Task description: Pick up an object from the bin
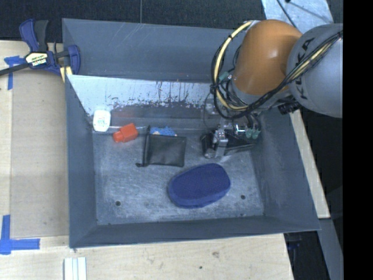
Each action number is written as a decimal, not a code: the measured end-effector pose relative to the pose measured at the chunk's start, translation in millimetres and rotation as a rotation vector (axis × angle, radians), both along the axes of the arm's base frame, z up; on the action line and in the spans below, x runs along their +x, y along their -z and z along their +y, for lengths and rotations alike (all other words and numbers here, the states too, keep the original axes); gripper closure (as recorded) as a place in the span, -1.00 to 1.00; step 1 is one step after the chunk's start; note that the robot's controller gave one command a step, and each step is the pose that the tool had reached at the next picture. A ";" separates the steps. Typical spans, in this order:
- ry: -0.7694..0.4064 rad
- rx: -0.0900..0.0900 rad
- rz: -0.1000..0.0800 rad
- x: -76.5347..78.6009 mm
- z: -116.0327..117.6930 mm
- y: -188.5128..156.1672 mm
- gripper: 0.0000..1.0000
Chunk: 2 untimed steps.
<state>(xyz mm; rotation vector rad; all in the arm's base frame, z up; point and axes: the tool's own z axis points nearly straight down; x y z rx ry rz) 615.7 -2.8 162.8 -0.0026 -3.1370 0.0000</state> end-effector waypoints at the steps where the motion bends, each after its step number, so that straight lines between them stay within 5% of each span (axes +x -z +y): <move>1: 0.126 0.003 0.006 9.9 -63.1 94.7 -1.00; 2: 0.120 0.005 -0.010 14.4 -59.8 89.3 1.00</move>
Offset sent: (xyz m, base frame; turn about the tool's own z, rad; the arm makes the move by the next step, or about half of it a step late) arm 0.0118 -0.0630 -0.0928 0.1264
